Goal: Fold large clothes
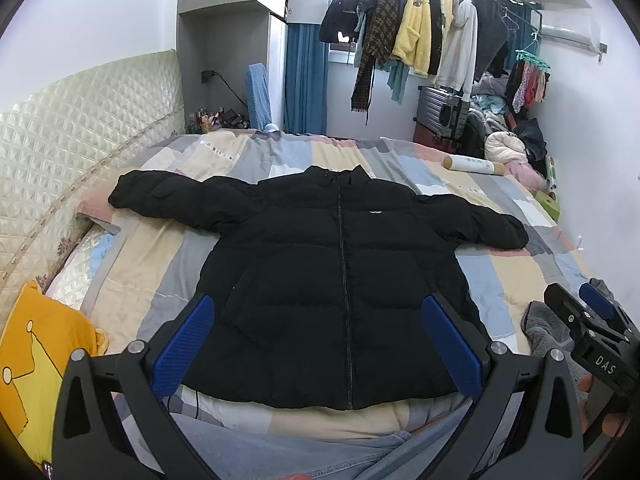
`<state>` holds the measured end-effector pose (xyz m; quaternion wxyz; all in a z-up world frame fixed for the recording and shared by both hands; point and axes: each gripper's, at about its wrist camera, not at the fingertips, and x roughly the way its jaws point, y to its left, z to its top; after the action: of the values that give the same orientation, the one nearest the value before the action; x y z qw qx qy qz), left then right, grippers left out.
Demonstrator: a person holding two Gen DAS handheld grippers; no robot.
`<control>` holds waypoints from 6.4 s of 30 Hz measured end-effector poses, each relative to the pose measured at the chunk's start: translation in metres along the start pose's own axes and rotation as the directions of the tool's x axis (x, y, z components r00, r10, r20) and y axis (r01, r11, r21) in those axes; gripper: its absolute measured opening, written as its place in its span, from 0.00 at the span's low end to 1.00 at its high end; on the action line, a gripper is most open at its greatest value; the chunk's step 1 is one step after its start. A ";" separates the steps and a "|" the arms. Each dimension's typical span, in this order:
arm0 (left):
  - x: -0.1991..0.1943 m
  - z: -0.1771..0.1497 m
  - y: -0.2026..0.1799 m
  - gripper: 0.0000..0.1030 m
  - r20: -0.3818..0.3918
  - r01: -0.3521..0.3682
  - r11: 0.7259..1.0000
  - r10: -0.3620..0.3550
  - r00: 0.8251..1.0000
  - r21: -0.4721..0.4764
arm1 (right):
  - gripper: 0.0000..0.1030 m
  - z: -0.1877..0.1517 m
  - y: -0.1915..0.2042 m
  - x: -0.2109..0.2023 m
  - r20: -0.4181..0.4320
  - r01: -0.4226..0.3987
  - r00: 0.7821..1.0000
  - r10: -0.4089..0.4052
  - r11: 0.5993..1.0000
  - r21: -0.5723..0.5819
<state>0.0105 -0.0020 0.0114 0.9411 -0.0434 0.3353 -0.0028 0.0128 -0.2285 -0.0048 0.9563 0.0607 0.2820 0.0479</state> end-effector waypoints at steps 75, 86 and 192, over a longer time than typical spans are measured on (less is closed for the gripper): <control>0.271 0.024 0.036 1.00 0.027 0.067 0.995 -0.066 0.997 -0.075 | 1.00 0.024 -0.500 0.409 -0.036 0.136 0.986 -0.161 0.667 0.732; 0.314 0.015 0.044 1.00 -0.033 -0.020 0.996 0.018 0.999 -0.090 | 0.45 0.035 -0.525 0.446 0.056 0.071 0.985 -0.166 0.670 0.739; 0.263 0.000 0.159 1.00 0.051 0.012 0.992 -0.005 0.999 -0.124 | 0.62 0.083 0.139 0.378 -0.105 -0.347 0.938 0.331 0.896 -0.276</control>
<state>0.2107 0.1471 -0.1673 0.9447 -0.1032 0.3108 0.0151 0.3660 -0.0510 -0.1175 0.9236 -0.0333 0.2831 0.2563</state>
